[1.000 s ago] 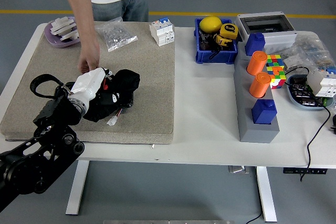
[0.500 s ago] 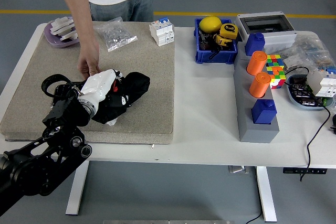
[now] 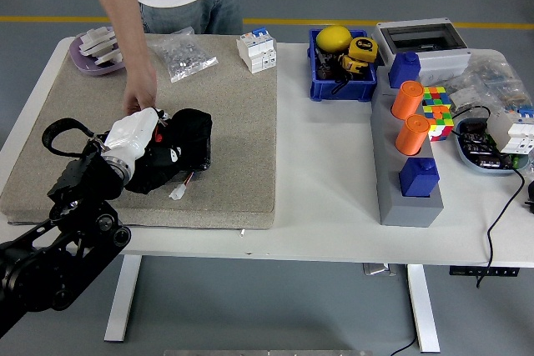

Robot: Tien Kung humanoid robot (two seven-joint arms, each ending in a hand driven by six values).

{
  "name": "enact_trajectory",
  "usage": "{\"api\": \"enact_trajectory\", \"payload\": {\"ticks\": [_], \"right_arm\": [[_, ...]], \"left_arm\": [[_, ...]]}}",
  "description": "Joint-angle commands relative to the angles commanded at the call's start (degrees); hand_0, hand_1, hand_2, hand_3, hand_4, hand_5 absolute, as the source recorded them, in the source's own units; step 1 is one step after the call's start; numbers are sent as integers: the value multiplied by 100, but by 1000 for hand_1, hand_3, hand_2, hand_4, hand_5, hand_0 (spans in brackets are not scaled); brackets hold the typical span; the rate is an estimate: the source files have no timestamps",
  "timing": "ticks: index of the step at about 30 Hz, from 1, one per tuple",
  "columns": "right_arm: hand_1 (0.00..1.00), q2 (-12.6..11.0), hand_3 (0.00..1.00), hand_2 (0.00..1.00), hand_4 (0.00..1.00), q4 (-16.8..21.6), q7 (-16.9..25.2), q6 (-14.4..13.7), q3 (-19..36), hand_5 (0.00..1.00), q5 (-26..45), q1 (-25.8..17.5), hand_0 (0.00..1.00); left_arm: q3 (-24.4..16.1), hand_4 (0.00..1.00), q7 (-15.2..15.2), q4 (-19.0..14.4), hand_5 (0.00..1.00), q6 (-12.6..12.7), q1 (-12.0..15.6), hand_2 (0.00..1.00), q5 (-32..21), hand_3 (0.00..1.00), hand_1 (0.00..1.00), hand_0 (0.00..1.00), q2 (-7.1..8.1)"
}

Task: Pick the rag up,wipe the panel,place it on the desk

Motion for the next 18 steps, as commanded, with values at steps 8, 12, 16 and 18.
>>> {"api": "enact_trajectory", "payload": {"ticks": [8,12,16,18], "right_arm": [[533,-9,623,655,998,-2,-4,4,14,616,-3,-7,736],[532,-9,622,655,998,-3,-5,5,24,613,-3,-10,736],[532,-10,622,655,998,-3,-7,4,34,613,-7,-12,738],[532,-10,622,655,998,-3,-7,5,33,613,-7,-14,738]], "left_arm": [[-466,392,52,85,2,-8,167,556,123,546,131,196,84],[-684,393,78,114,2,-17,246,556,183,547,131,197,130],[-868,397,93,133,2,-25,318,556,223,547,131,196,161],[-973,397,98,148,2,-24,355,556,249,547,131,196,173]]}}
